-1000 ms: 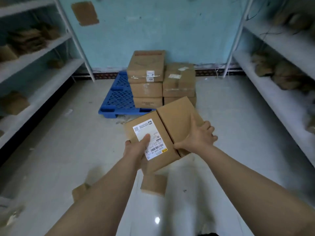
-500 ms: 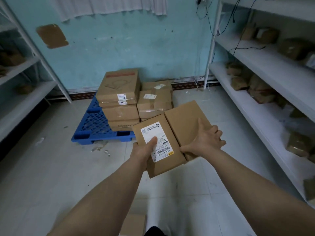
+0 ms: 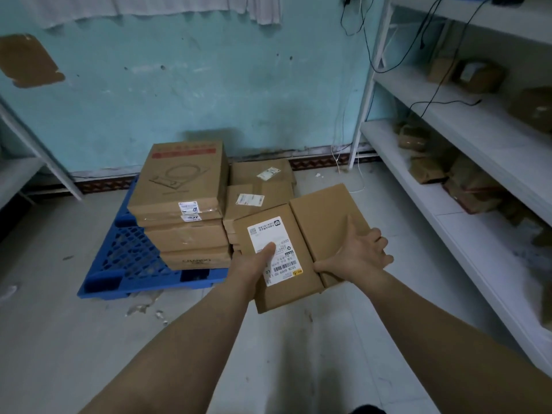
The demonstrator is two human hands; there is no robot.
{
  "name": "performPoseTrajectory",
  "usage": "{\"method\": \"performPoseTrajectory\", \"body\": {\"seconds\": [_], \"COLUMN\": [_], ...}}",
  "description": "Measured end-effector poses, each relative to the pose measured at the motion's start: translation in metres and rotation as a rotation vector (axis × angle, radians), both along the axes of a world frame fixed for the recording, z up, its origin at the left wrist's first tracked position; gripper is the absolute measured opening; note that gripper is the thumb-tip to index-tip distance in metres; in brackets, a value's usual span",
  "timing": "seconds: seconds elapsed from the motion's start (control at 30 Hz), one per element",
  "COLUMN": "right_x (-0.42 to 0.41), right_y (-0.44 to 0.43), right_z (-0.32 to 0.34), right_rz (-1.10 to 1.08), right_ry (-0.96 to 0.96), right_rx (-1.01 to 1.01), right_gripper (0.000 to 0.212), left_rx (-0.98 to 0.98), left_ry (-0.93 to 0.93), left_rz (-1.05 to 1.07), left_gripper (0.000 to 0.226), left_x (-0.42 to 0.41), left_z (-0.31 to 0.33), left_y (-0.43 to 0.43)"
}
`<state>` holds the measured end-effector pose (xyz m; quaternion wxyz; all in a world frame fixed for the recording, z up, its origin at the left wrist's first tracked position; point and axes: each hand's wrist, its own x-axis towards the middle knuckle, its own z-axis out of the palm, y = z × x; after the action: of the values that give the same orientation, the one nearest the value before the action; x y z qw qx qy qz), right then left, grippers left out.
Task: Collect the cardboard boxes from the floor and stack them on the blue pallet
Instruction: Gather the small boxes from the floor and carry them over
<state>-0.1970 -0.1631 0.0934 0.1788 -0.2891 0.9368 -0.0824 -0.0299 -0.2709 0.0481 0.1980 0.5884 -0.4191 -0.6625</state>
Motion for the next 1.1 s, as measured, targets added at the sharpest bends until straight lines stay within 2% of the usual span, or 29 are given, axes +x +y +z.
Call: {"method": "performPoseTrajectory", "body": {"seconds": [0.13, 0.37, 0.63, 0.77, 0.83, 0.87, 0.97, 1.0, 1.1], "right_x": [-0.038, -0.129, -0.25, -0.273, -0.277, -0.279, -0.285, -0.289, -0.302], "right_y": [-0.048, -0.16, -0.282, -0.342, -0.373, -0.388, -0.435, -0.449, -0.49], "right_z": [-0.009, -0.025, -0.02, -0.028, -0.037, -0.042, -0.053, -0.054, -0.06], "right_rz": [-0.015, 0.084, 0.186, 0.259, 0.266, 0.265, 0.24, 0.228, 0.19], "right_ry": [-0.044, -0.07, -0.109, -0.144, -0.175, -0.187, -0.215, -0.219, -0.225], "right_rx": [0.003, -0.03, 0.011, 0.072, 0.076, 0.073, 0.068, 0.072, 0.09], "right_gripper": [0.141, 0.139, 0.139, 0.141, 0.143, 0.143, 0.143, 0.144, 0.145], "left_rx": [-0.015, -0.049, -0.079, -0.039, -0.027, -0.027, -0.047, -0.051, -0.02], "left_ry": [-0.027, -0.02, -0.075, -0.074, -0.073, -0.076, -0.121, -0.139, -0.191], "left_rz": [-0.011, 0.059, 0.152, 0.178, 0.196, 0.21, 0.224, 0.199, 0.16], "left_gripper": [0.082, 0.088, 0.041, 0.025, 0.025, 0.033, 0.093, 0.107, 0.119], "left_x": [-0.036, -0.116, -0.224, -0.246, -0.248, -0.249, -0.247, -0.244, -0.248], "left_z": [-0.008, -0.023, -0.008, -0.01, -0.015, -0.021, -0.049, -0.074, -0.117], "left_y": [-0.057, -0.156, -0.249, -0.285, -0.313, -0.331, -0.397, -0.425, -0.486]}}
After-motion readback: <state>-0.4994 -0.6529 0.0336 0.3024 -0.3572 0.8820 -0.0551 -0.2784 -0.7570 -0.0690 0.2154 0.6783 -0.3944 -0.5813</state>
